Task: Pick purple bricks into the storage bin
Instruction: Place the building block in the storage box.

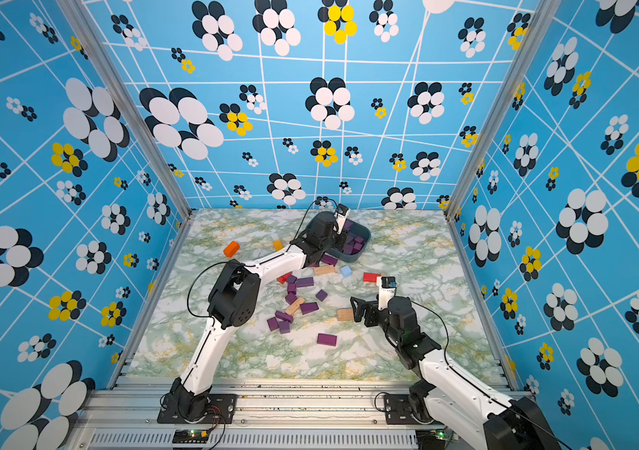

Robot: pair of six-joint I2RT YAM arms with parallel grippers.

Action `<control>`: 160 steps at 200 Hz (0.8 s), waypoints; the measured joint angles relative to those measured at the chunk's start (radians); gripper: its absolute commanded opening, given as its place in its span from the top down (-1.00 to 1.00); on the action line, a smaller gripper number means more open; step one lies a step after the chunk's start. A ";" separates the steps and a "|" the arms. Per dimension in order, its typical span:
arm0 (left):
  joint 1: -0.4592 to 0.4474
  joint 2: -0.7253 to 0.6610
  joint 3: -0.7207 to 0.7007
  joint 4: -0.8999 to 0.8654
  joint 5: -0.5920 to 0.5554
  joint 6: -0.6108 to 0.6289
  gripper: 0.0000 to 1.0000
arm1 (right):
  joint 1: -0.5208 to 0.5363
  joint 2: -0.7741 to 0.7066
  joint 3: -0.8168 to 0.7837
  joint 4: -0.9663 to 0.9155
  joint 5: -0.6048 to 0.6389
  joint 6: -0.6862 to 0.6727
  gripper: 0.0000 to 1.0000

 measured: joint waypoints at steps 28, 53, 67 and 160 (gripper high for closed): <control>0.022 0.029 0.040 -0.001 0.024 -0.024 -0.41 | 0.000 0.001 0.000 0.000 0.002 0.000 -0.98; 0.037 0.037 0.050 -0.006 0.028 -0.048 -0.80 | 0.000 0.003 0.000 0.000 0.003 0.000 -0.98; 0.042 0.037 0.050 -0.008 0.029 -0.046 -0.89 | 0.000 0.003 0.000 0.000 0.004 0.000 -0.98; 0.027 -0.245 -0.357 0.087 0.011 -0.037 -0.97 | 0.000 0.074 0.000 0.004 0.003 0.000 -0.98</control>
